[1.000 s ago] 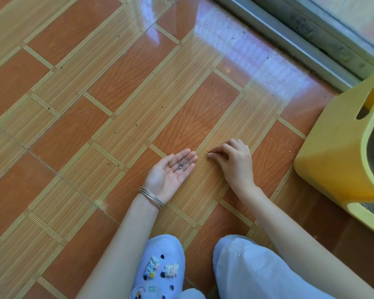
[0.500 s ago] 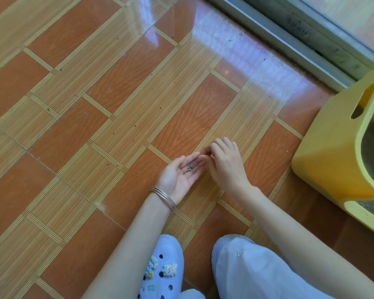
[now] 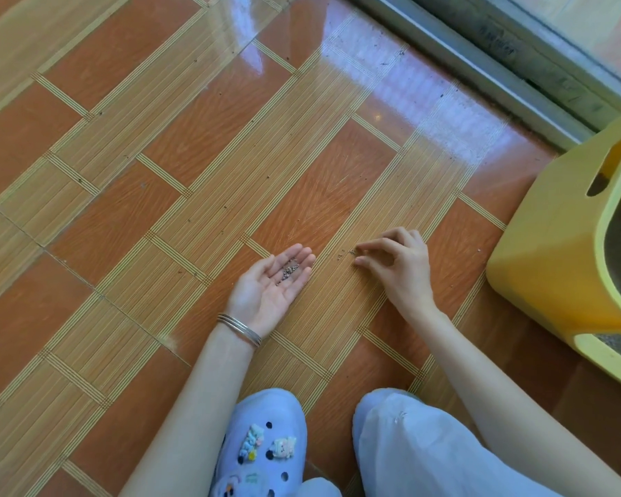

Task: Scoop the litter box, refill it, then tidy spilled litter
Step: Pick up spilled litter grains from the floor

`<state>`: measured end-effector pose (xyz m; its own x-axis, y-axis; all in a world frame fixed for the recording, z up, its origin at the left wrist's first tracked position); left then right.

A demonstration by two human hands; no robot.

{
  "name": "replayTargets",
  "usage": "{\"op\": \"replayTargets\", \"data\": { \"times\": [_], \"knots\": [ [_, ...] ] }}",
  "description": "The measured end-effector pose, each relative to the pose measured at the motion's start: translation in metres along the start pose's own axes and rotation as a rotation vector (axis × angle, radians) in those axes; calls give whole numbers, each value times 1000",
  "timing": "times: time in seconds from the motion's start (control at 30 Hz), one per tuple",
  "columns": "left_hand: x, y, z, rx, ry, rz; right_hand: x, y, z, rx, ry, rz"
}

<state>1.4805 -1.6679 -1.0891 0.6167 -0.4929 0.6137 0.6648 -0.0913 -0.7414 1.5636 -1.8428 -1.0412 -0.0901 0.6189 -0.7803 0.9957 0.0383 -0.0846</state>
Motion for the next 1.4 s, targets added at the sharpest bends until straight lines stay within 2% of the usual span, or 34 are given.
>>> {"op": "replayTargets", "data": {
  "times": [0.3,0.53,0.6,0.73,0.87,1.07,1.4],
  "knots": [
    [7,2,-10,-31,38,-23,3,1,-13,-68,-67,90],
    [9,2,-16,-35,98,-11,18,-5,-39,-270,-410,134],
    [11,2,-19,-32,116,12,20,-7,-43,-277,-360,95],
    [21,2,-30,-39,98,32,15,-20,-54,-254,-24,-39],
    [26,2,-25,-35,1,9,-6,-13,-36,-89,144,53],
    [5,-1,-2,9,-23,25,5,-7,-7,91,33,93],
    [2,-1,-7,-18,8,7,11,-14,-20,25,-47,171]
  ]
}}
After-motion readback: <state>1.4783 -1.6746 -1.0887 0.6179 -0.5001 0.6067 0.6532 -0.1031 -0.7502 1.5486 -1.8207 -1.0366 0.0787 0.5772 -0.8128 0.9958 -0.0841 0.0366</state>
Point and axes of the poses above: each hand's wrist, its own y-axis towards the middle knuckle, its own x-axis out of the palm, z = x × y, the point moved 10 cm from there along y, towards the middle knuckle, and after that the axes turned 7 degrees about x, right-handed, at the moved point
